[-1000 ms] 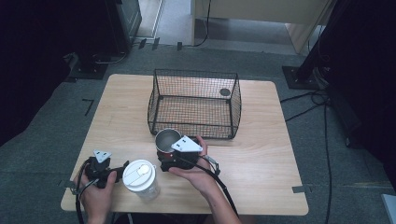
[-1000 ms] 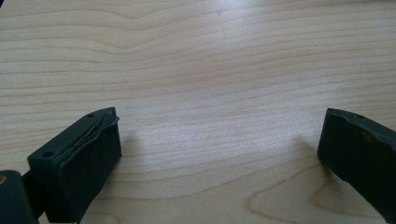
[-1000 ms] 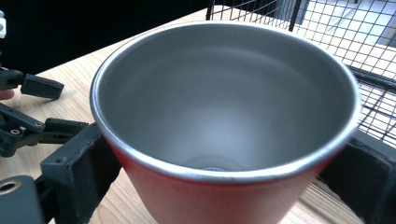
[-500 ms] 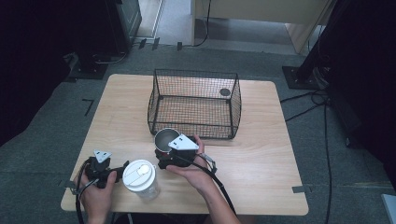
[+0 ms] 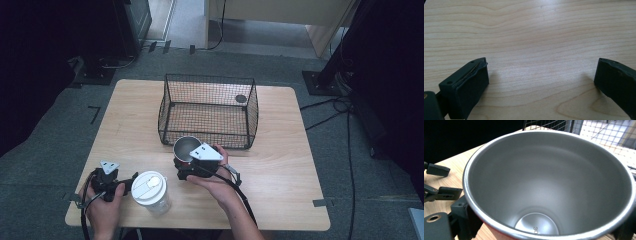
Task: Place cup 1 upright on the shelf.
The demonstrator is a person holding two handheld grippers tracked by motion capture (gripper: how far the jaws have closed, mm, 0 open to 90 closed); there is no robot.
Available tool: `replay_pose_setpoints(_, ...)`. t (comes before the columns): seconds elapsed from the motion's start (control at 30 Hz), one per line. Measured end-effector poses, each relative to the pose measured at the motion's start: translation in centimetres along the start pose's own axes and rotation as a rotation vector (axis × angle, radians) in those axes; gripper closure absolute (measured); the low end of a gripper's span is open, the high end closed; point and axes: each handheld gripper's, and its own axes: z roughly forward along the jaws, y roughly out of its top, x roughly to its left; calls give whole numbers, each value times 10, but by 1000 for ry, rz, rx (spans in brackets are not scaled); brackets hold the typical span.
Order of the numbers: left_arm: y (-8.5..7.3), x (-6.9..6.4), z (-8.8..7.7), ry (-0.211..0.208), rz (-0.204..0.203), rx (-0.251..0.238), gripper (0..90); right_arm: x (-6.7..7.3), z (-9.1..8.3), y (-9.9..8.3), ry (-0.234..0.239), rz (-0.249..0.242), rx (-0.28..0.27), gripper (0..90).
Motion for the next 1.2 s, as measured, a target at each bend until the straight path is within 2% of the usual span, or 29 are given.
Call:
replay_pose_setpoints(0.13, 0, 0, 0, 0, 0, 0, 0, -6, -11, 5, -15, 0, -9, 75)
replay_pose_setpoints(0.27, 0, 0, 0, 0, 2, 2, 0, -15, -24, 11, -28, 33, -15, 75)
replay_pose_setpoints(0.63, 0, 0, 0, 0, 0, 1, 0, -30, -46, 34, -55, 34, -43, 75)
replay_pose_setpoints(1.2, 0, 0, 0, 0, 1, 1, 0, -54, -61, 78, -123, 24, -94, 75)
